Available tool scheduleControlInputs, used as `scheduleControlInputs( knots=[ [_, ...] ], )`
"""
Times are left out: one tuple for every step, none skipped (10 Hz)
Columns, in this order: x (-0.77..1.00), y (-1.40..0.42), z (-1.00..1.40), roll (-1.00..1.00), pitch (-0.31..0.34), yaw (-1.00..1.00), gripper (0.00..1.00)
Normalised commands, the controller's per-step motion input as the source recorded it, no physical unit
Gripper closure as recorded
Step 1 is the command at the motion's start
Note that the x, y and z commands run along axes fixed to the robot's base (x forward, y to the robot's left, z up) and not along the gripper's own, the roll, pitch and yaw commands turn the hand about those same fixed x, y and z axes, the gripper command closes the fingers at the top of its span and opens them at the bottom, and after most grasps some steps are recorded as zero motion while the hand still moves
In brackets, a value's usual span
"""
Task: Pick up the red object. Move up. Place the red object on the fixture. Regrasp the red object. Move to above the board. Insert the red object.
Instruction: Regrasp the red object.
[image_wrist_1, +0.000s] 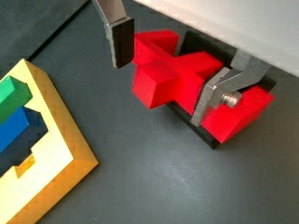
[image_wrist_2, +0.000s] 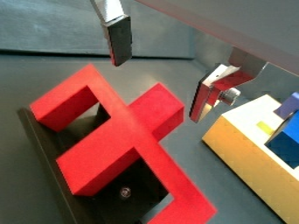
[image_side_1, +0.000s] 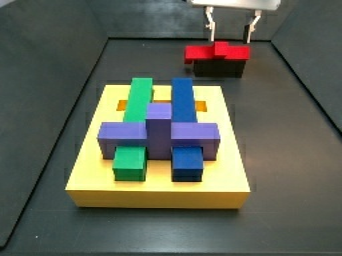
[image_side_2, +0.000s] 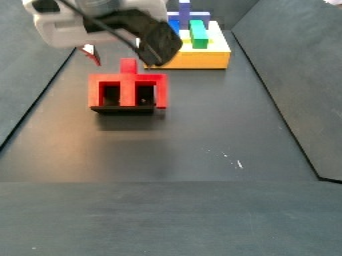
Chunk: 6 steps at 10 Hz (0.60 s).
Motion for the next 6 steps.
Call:
scheduleControlInputs(
  knots=[
    [0.00, -0.12, 0.23, 0.90, 0.000, 0.07, 0.00],
    [0.00, -0.02, 0.26, 0.95, 0.046, 0.06, 0.00],
    [-0.01, 0.00, 0.27, 1.00, 0.069, 0.07, 0.00],
    [0.00, 0.00, 0.22, 1.00, 0.066, 0.07, 0.00],
    [0.00, 0.00, 0.18, 1.00, 0.063, 0.06, 0.00],
    [0.00, 0.02, 0.15, 1.00, 0.069, 0.05, 0.00]
  ],
)
